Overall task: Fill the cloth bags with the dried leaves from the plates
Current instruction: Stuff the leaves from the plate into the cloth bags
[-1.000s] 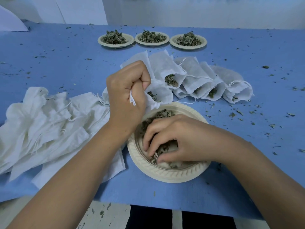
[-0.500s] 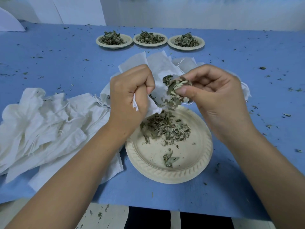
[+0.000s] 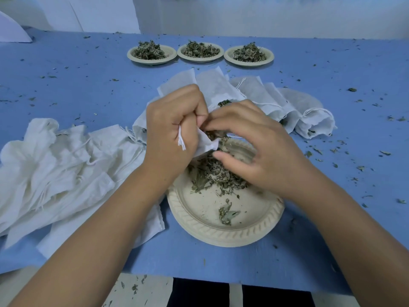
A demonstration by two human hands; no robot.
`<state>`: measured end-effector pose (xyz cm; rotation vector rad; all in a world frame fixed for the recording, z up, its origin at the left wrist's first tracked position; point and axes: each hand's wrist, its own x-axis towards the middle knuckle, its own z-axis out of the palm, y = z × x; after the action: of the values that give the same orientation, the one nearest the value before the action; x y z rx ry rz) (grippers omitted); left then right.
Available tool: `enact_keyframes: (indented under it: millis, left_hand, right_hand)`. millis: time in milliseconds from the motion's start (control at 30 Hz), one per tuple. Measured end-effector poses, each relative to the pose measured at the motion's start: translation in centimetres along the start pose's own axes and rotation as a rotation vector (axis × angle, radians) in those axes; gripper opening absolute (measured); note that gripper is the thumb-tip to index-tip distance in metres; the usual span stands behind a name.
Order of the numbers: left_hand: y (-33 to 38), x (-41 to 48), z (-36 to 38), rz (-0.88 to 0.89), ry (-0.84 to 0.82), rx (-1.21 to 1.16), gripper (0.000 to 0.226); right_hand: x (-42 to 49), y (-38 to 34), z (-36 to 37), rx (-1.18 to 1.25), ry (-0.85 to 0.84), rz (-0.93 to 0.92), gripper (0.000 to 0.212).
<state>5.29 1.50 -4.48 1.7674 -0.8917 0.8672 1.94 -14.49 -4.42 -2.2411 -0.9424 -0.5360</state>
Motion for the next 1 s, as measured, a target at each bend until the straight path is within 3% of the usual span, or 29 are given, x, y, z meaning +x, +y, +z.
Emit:
enact_keyframes:
  millis: [233,400,767,1000]
  left_hand:
    - [0.5,-0.1,0.1,0.018,-0.084,-0.001,0.025]
    - [0.6,0.0,0.1,0.019,-0.124,-0.008,0.026]
    - [0.4,-0.1,0.3,0.016,-0.039,0.005,0.031]
    - [0.4,-0.2,0.2,-0.006,-0.021,0.027,0.032]
  right_hand:
    - [-0.1,-0.6,0.1,0.333,0.242,0.093,0.011]
    - [-0.3,-1.2,0.4,0.412,0.347,0.099,0.013]
    - [-0.1,-1.8,0.0,0.659,0.476,0.207,0.022]
    - [0.1,-1.6,-0.3,0.684,0.587,0.231,0.020]
